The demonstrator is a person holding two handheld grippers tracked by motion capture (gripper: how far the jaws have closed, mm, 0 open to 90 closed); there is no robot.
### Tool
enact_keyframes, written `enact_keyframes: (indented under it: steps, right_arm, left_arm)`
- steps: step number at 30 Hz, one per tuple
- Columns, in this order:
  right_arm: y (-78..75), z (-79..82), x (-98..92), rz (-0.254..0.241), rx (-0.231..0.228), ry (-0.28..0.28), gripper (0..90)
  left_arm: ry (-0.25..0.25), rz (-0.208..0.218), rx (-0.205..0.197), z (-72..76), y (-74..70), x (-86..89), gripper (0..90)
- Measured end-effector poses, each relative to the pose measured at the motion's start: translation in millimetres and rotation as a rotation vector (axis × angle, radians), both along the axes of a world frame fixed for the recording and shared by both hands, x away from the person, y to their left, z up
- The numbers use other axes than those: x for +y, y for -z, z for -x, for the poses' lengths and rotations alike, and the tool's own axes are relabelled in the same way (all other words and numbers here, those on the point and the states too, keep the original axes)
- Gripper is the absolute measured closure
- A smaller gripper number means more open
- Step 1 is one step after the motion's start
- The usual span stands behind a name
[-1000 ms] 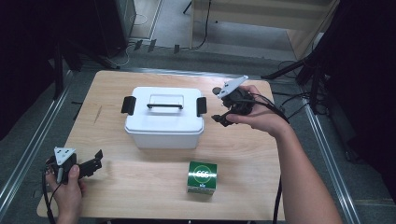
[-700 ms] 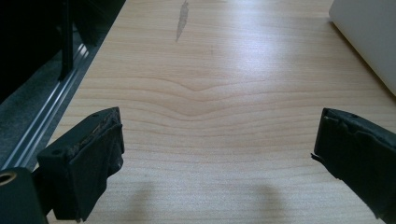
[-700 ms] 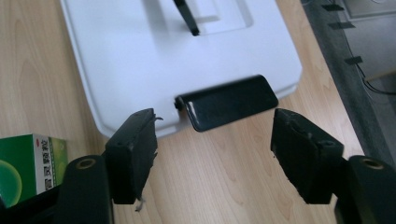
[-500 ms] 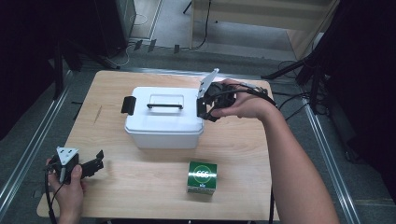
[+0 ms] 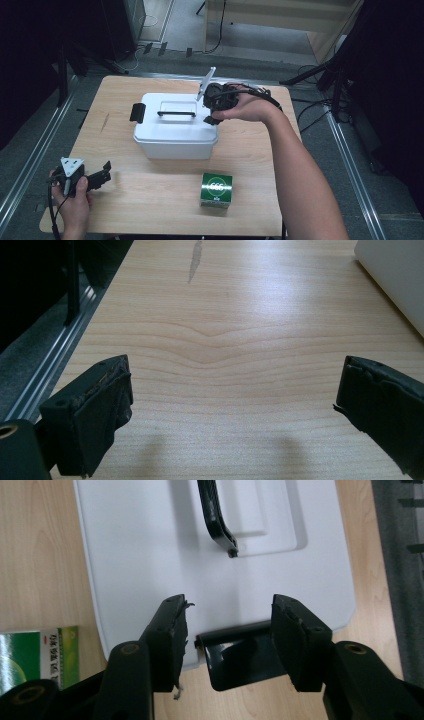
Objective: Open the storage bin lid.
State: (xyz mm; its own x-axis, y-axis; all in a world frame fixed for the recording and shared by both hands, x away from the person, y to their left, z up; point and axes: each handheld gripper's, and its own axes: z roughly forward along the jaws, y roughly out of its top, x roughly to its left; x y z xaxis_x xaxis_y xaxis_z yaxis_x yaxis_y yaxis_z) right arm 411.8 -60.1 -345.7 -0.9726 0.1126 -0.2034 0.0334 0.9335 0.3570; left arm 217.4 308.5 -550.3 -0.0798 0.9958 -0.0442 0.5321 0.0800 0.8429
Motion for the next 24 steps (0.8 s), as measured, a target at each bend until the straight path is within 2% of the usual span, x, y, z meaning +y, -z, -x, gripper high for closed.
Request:
enact_keyframes:
  steps: [4,6,9,16,24]
  right_arm:
    - [0.0,-2.0,7.4,-0.005,0.026,0.0,49.3]
    - [1.0,-2.9,11.3,-0.016,0.076,-0.014,46.2]
    - [2.1,-2.9,14.3,-0.016,0.082,-0.029,47.0]
    - [-0.1,-5.1,26.2,0.002,0.036,-0.023,49.6]
    - [-5.4,-4.2,42.4,0.0,0.032,-0.052,55.9]
  left_arm:
    - [0.001,0.0,0.003,-0.4,0.0,0.1,2.3]
    - [0.001,0.001,0.003,-0.2,0.1,-0.1,2.3]
    - [0.002,-0.002,0.003,-0.2,0.2,-0.3,2.3]
    - [0.002,-0.004,0.004,-0.1,0.2,-0.5,2.3]
    - [0.003,0.0,0.008,-0.1,0.0,-0.1,2.3]
